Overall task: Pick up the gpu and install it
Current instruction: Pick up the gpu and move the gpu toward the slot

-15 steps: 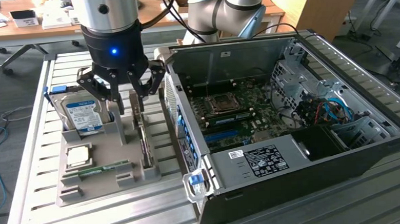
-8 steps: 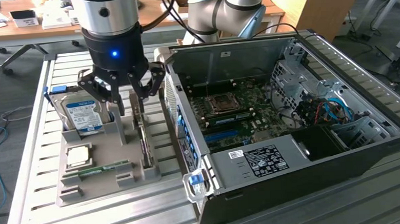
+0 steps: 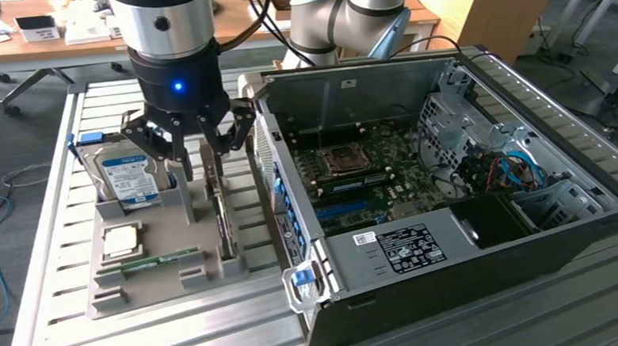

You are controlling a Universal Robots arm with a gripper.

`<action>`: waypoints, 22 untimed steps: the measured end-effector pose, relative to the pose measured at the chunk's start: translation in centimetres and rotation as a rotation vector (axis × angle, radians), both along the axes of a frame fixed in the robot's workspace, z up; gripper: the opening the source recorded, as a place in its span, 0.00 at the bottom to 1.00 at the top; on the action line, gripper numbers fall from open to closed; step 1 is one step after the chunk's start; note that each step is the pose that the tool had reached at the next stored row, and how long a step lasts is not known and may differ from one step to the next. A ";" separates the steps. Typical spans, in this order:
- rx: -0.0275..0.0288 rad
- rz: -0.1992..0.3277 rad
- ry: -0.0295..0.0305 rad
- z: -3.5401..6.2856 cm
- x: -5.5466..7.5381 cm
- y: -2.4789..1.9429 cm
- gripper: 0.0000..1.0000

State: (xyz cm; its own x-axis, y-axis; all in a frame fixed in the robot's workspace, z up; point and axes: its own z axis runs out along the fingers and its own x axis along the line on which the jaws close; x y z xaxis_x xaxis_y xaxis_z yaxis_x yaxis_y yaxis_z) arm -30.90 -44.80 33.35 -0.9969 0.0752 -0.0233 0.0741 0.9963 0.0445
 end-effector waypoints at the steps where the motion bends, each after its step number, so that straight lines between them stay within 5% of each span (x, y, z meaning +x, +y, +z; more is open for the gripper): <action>1: 0.0000 0.000 0.0000 0.00 0.0 0.00 0.43; 22: 0.0002 0.000 -0.0002 -1.17 0.0 0.00 0.43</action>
State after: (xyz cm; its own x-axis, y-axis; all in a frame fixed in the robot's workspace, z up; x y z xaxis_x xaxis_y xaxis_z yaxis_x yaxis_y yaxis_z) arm -30.90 -44.80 32.18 -0.9969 0.0753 -0.0235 0.0742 0.9962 0.0447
